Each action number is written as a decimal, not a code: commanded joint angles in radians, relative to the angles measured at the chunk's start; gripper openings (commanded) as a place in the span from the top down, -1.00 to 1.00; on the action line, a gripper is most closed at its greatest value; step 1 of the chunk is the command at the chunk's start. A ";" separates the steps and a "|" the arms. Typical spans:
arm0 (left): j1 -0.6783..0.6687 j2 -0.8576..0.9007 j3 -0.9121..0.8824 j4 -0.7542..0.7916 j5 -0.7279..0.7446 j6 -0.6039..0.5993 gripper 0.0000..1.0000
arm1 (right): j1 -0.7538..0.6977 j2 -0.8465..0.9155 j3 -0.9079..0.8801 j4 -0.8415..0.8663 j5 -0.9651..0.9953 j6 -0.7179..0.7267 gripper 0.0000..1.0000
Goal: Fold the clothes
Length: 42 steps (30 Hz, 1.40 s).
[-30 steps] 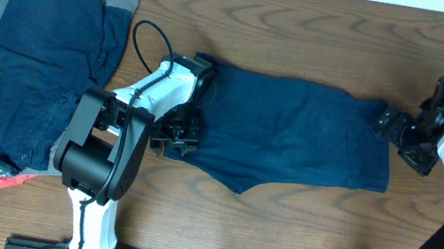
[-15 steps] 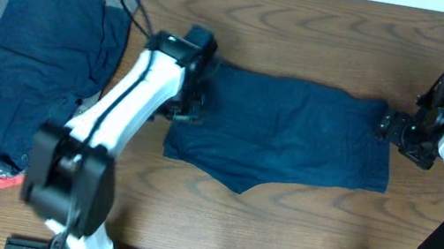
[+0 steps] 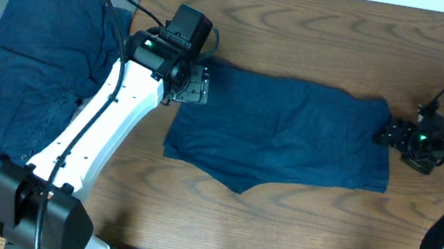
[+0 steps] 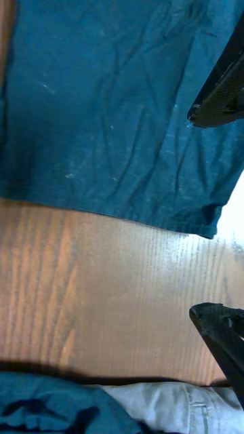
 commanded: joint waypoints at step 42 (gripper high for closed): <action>0.000 -0.012 0.008 0.045 -0.023 0.027 -0.68 | -0.133 0.155 0.591 -0.443 -0.043 -0.097 0.97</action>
